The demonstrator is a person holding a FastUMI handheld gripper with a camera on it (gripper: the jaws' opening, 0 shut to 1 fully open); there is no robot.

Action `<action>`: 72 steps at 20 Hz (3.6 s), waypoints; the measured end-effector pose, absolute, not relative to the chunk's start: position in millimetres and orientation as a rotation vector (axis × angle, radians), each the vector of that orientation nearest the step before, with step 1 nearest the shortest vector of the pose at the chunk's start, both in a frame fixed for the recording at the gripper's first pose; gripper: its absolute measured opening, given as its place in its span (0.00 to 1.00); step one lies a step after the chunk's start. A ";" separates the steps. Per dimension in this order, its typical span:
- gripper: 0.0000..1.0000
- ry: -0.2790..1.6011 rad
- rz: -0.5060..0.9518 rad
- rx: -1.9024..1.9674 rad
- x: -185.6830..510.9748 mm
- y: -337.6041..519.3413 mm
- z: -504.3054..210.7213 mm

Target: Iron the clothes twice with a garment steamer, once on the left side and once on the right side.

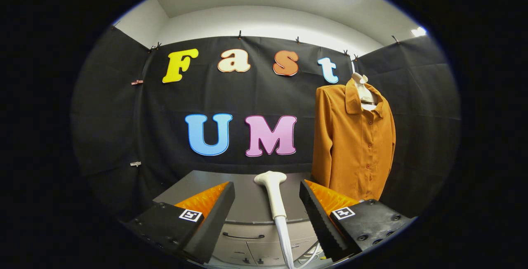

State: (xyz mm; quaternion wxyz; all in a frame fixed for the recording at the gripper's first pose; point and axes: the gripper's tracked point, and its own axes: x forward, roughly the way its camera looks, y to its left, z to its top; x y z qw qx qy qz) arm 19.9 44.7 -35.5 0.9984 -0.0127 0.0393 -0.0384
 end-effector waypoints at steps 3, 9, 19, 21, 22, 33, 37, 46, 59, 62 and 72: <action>0.98 0.104 -0.080 -0.018 42.3 40.2 -44.4; 0.98 0.181 -0.060 -0.035 108.5 29.6 -70.3; 0.98 0.424 -0.060 -0.016 198.2 7.9 -148.5; 0.98 0.473 -0.074 -0.008 207.0 3.3 -163.3; 0.98 0.499 -0.086 -0.007 210.4 -0.9 -170.4; 0.63 0.673 -0.101 -0.028 228.0 0.0 -216.2; 0.43 0.672 -0.085 -0.035 227.1 3.0 -213.3; 0.43 0.564 -0.083 -0.031 216.3 4.7 -173.8; 0.43 0.397 -0.186 -0.025 109.7 8.8 -105.5; 0.43 0.358 -0.211 -0.029 77.9 10.1 -91.1; 0.42 0.268 -0.339 0.016 27.0 -59.3 -56.5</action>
